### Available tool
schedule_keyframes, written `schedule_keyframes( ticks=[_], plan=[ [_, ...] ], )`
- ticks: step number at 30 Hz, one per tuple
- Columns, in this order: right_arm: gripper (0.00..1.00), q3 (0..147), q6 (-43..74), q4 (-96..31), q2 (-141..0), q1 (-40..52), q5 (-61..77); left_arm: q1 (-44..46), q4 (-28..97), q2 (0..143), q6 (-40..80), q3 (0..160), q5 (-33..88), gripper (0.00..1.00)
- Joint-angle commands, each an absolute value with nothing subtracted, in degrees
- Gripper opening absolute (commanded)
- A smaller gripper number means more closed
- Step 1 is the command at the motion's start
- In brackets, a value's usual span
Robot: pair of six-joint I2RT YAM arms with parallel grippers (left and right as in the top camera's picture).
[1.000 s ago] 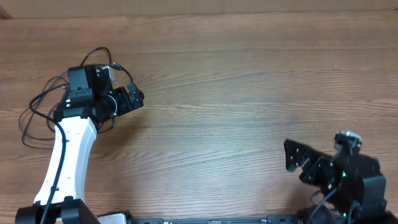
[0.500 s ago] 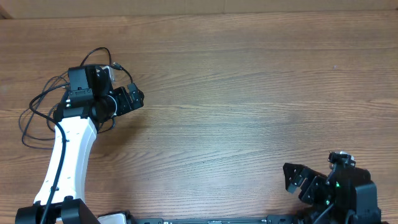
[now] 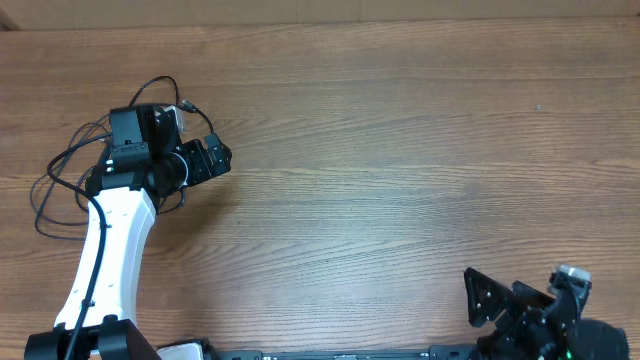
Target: Untangle cables
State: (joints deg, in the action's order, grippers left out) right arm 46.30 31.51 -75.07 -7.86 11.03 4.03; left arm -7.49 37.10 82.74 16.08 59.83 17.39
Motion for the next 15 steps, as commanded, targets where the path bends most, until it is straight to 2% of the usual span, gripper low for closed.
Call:
schedule_keyframes(
  ticks=[1, 8, 15],
  plan=[
    [1.00, 46.1, 31.6, -74.4, -4.6, 11.2, 3.9, -7.5, 37.1, 83.1, 14.8, 60.9, 17.4, 1.00],
    [1.00, 45.0, 31.6, -69.1, -2.1, 11.2, 3.9, -7.5, 37.1, 83.1, 14.8, 60.9, 17.4, 0.99],
    [1.00, 34.0, 31.6, -43.3, -0.2, 11.1, 3.9, -7.5, 37.1, 83.1, 14.8, 60.9, 17.4, 1.00]
  ],
)
